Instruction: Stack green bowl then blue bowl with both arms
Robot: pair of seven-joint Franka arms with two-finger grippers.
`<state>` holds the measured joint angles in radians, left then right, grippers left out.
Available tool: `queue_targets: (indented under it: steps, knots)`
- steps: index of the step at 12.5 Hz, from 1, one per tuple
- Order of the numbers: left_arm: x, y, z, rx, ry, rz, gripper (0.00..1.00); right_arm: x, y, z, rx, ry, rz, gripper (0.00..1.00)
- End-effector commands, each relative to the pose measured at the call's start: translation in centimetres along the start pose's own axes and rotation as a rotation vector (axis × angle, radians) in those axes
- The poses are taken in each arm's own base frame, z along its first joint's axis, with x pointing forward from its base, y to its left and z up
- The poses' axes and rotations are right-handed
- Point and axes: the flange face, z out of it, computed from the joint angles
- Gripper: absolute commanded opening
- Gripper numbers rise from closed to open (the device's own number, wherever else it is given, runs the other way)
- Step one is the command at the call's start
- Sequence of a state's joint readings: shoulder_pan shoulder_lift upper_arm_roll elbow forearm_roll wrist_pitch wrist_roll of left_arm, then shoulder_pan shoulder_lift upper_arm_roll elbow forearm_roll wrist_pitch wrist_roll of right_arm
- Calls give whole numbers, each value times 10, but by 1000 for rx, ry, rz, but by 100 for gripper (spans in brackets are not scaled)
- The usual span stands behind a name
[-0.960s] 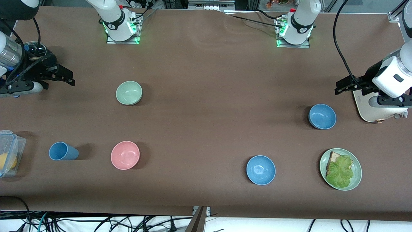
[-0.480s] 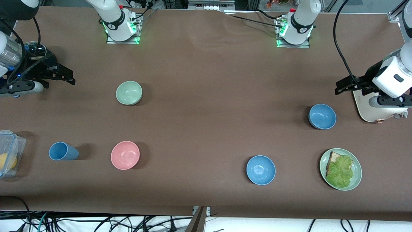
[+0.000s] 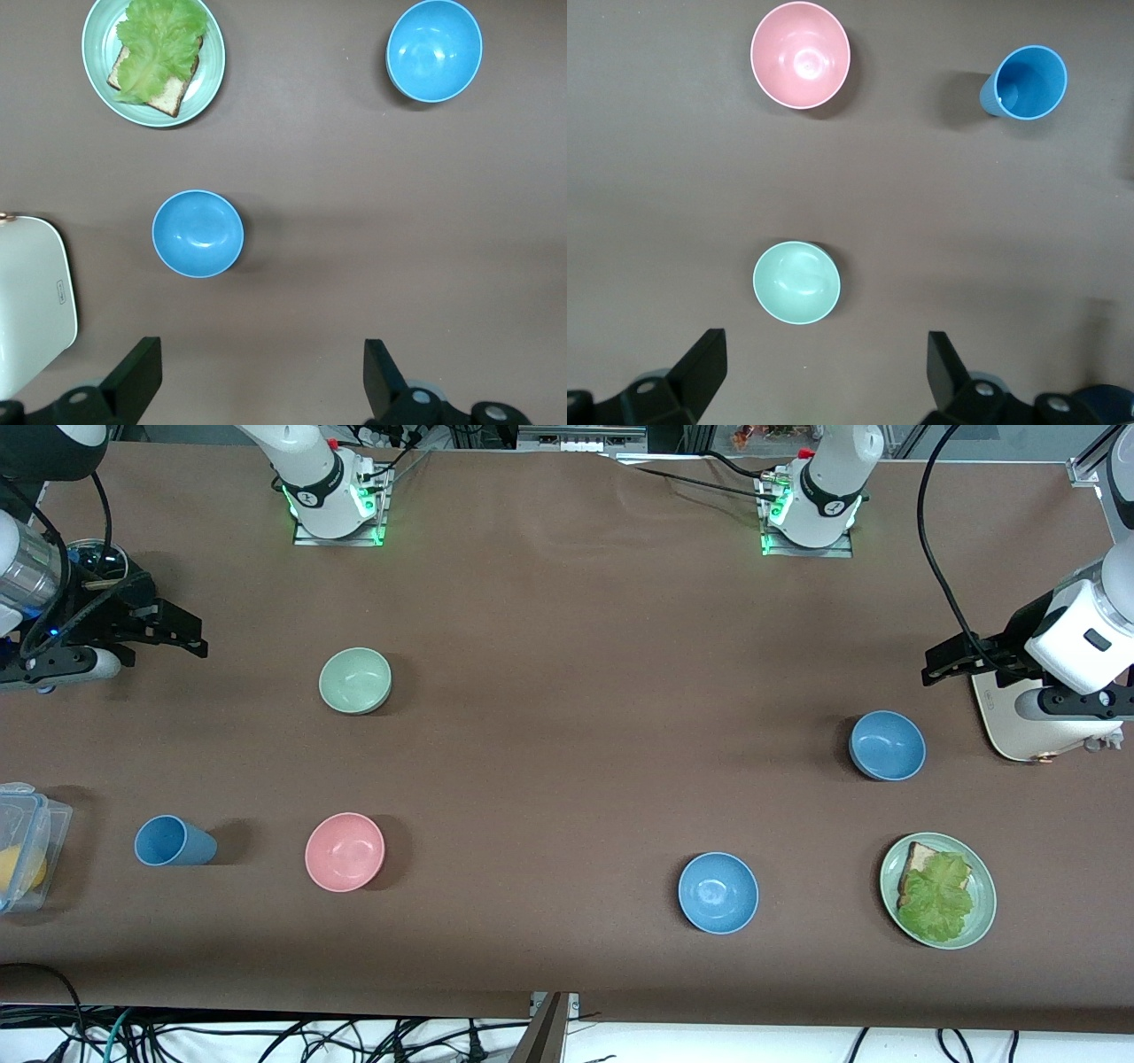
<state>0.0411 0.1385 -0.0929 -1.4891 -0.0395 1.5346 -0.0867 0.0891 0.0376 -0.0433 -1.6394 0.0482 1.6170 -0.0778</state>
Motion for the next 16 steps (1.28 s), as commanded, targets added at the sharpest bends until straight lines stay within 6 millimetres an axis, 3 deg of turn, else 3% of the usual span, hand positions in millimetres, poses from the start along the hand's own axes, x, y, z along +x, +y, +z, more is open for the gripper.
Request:
queue_targets:
  steps: [1, 12, 14, 16]
  knots:
    - [-1, -2, -4, 6, -2, 17, 100, 0, 2, -5, -10, -11, 9, 100]
    - [-1, -2, -4, 6, -2, 17, 100, -1, 2, 0, -9, -22, 13, 100]
    - [-1, -2, -4, 6, -2, 17, 100, -3, 3, 13, -9, -43, 17, 100]
    - [-1, -2, -4, 6, -2, 17, 100, -6, 4, 40, -8, -56, 21, 100]
